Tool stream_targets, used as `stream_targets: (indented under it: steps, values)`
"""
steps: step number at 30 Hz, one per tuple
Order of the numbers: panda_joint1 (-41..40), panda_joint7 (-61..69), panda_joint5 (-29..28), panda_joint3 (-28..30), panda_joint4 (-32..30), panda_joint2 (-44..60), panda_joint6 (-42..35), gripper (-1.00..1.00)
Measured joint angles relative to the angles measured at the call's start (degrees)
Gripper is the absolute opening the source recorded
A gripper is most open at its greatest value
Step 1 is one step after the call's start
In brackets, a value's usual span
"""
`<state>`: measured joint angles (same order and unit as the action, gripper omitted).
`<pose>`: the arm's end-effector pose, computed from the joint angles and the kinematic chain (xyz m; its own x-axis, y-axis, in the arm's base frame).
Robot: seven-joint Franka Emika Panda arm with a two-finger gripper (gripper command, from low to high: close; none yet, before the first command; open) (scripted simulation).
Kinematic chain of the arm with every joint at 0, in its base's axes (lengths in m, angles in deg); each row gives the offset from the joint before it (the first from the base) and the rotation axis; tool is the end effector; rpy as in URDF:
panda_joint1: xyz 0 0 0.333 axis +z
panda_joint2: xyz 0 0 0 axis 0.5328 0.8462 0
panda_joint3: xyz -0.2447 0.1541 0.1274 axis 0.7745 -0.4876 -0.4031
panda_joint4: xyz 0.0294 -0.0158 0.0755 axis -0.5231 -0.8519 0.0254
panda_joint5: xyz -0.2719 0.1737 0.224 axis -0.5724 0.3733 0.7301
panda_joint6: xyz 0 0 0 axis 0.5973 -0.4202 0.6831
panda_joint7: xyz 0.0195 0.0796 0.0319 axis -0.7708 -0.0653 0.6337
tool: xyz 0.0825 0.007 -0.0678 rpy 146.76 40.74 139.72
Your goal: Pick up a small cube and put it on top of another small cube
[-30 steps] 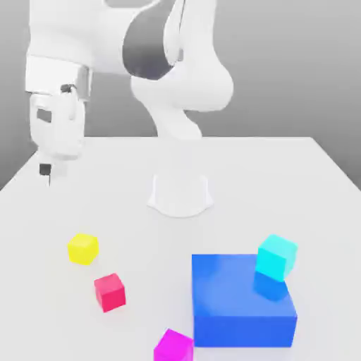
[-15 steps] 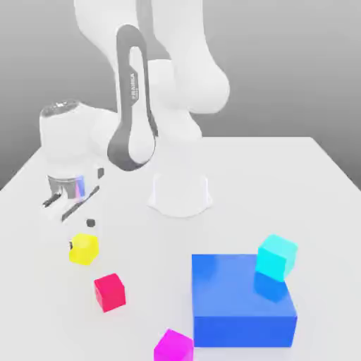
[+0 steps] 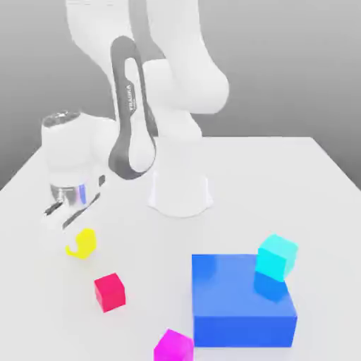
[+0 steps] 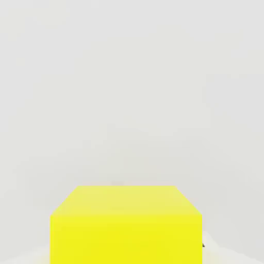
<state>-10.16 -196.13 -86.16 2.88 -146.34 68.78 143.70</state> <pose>0.2311 -0.2209 0.1692 -0.9026 -0.4305 -0.0002 -0.4305 0.9026 -0.0017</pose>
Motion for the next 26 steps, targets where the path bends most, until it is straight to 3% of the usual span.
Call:
stream_targets:
  steps: [4, 16, 22, 23, 26]
  values:
    - [1.47, 2.19, -0.53, -0.52, -0.15, -6.13, -5.97, -1.0]
    - [15.08, 30.46, 0.81, -6.77, 9.96, -7.37, -17.33, -1.0]
    - [16.26, 30.45, -2.08, -6.2, 11.41, 3.01, -8.45, -1.0]
    - [16.47, 30.08, -2.63, -5.88, 11.52, 4.72, -6.86, 1.0]
    - [16.47, 30.08, -2.63, -5.88, 11.52, 4.72, -6.86, 1.0]
